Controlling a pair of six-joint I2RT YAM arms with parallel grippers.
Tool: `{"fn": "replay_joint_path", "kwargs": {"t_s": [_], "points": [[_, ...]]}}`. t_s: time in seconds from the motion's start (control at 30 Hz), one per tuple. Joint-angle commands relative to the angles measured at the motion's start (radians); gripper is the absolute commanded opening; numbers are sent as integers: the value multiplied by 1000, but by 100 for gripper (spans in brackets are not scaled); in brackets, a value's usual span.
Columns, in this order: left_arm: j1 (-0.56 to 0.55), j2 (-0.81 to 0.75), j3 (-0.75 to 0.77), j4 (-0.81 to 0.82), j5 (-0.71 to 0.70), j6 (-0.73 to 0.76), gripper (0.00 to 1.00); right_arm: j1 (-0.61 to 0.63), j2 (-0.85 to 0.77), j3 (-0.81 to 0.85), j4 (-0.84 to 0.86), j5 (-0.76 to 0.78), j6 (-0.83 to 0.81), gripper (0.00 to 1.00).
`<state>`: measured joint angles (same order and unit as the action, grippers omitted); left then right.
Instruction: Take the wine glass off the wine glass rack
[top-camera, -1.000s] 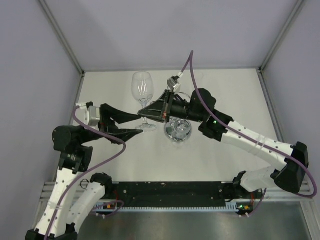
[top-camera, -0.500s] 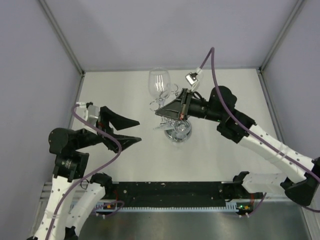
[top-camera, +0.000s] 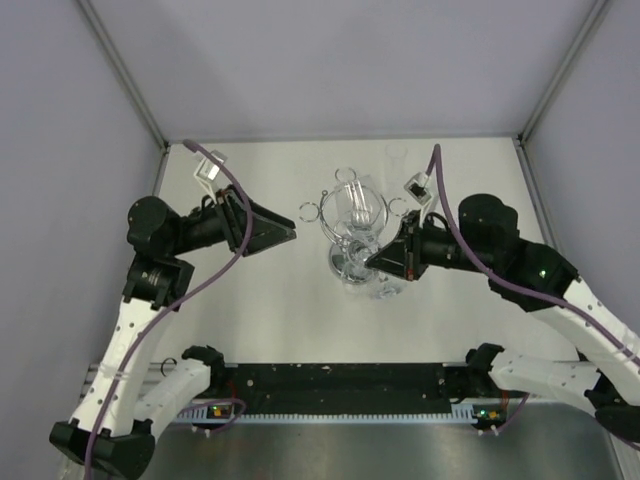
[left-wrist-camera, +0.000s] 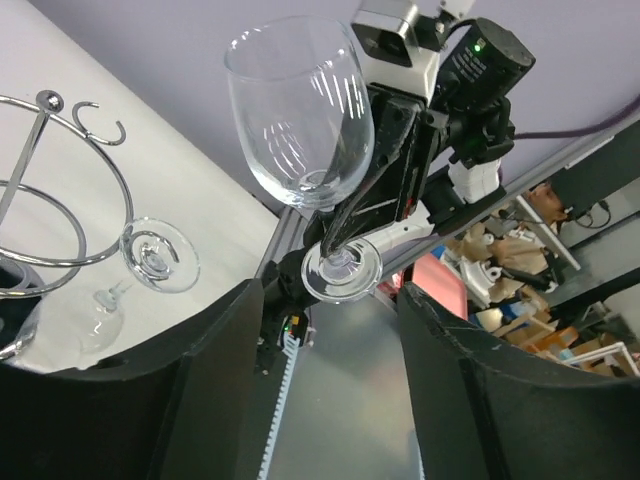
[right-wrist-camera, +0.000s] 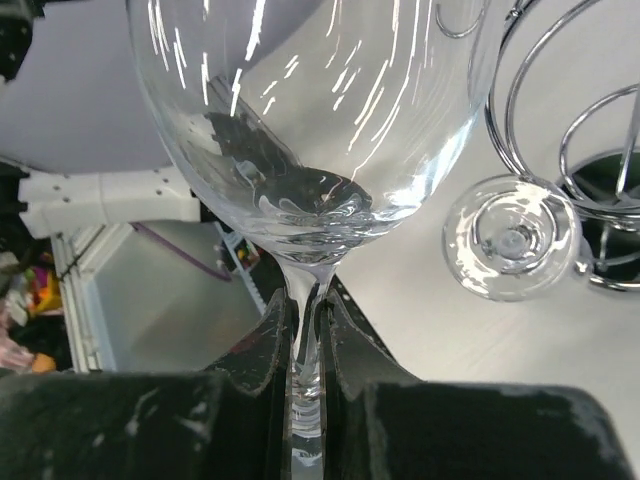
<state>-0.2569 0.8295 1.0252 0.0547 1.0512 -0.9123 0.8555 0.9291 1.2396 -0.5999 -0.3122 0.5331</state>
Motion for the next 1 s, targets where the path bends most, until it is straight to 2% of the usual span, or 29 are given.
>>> {"fn": "replay_joint_path", "kwargs": {"t_s": [0.0,0.03,0.07,0.13,0.2,0.43,0.57,0.63,0.67,0.73,0.83,0.93,0.97], "points": [[-2,9,-28,129,-36,-175,65,10,-39,109,-171,51,-263,0],[-2,14,-40,143,-45,-194,68,10,-38,115,-198,68,-287,0],[-2,26,-43,133,-51,-198,77,11,-36,119,-219,77,-317,0],[-2,33,-54,135,-43,-204,84,13,-33,126,-253,91,-364,0],[-2,30,-66,146,-37,-223,96,23,-23,136,-282,104,-416,0],[-2,86,-69,120,64,-182,98,115,2,190,-325,116,-584,0],[-2,44,-70,-4,-23,-77,98,119,40,245,-379,157,-631,0],[-2,14,-88,-50,-123,-114,98,120,66,276,-403,156,-650,0],[-2,10,-111,-2,-82,-150,98,122,77,290,-412,159,-660,0],[13,48,-170,194,56,-279,98,128,109,320,-428,171,-682,0],[28,189,-215,600,234,-536,98,143,155,365,-475,176,-714,0],[33,266,-298,1031,222,-788,98,169,174,383,-506,211,-740,0],[33,278,-303,1088,225,-834,98,174,175,382,-508,226,-745,0]]}}
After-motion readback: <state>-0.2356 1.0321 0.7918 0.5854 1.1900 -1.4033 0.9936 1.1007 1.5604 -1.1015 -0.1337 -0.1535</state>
